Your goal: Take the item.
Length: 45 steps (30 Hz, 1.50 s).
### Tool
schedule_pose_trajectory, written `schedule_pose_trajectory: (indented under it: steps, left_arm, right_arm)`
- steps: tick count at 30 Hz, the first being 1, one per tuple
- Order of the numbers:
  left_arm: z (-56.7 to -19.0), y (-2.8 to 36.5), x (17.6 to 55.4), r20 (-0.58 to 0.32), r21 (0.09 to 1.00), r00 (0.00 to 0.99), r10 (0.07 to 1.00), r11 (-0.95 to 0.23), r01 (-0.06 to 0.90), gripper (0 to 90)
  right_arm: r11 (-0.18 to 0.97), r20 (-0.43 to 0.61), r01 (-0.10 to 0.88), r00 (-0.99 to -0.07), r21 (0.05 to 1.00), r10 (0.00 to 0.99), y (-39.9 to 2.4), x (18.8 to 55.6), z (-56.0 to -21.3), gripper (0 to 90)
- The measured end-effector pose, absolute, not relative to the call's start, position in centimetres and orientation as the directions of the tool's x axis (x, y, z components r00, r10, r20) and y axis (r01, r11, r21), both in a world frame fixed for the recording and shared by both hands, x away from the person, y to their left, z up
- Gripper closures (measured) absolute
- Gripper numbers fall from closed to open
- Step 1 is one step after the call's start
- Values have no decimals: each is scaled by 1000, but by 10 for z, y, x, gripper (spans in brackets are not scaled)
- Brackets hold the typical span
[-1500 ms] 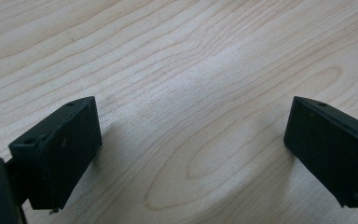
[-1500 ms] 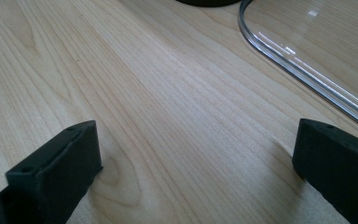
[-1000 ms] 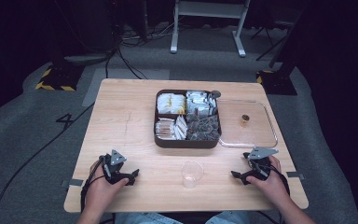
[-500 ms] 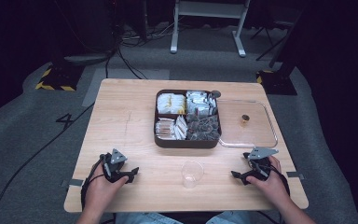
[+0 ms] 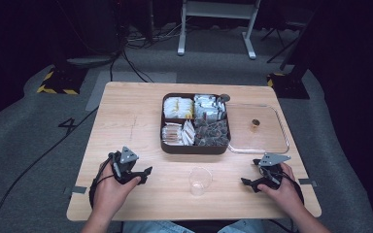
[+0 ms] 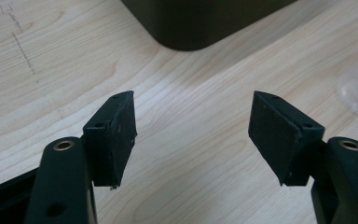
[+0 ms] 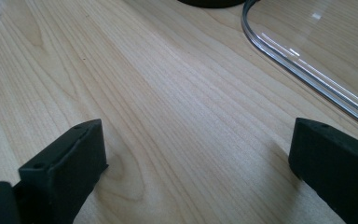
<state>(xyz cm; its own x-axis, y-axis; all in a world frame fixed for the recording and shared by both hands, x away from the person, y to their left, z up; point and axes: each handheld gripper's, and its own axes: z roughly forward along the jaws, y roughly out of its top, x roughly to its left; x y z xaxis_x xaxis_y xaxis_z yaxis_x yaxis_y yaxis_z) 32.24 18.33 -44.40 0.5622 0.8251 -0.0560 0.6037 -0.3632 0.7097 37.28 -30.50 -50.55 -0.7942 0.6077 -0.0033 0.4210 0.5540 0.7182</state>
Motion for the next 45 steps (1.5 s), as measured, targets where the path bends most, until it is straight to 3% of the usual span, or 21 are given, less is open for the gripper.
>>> schedule_pose_trajectory:
  steps: [8,45]
  left_arm:
    - [-419,161,337,-100,757,503,859,-262,598,299]
    - [-359,108,451,-7,773,558,830,-349,529,326]
  right_arm:
    - [554,-4,421,-794,718,608,-305,373,-506,40]
    - [559,-4,412,-802,719,597,-306,373,-506,44]
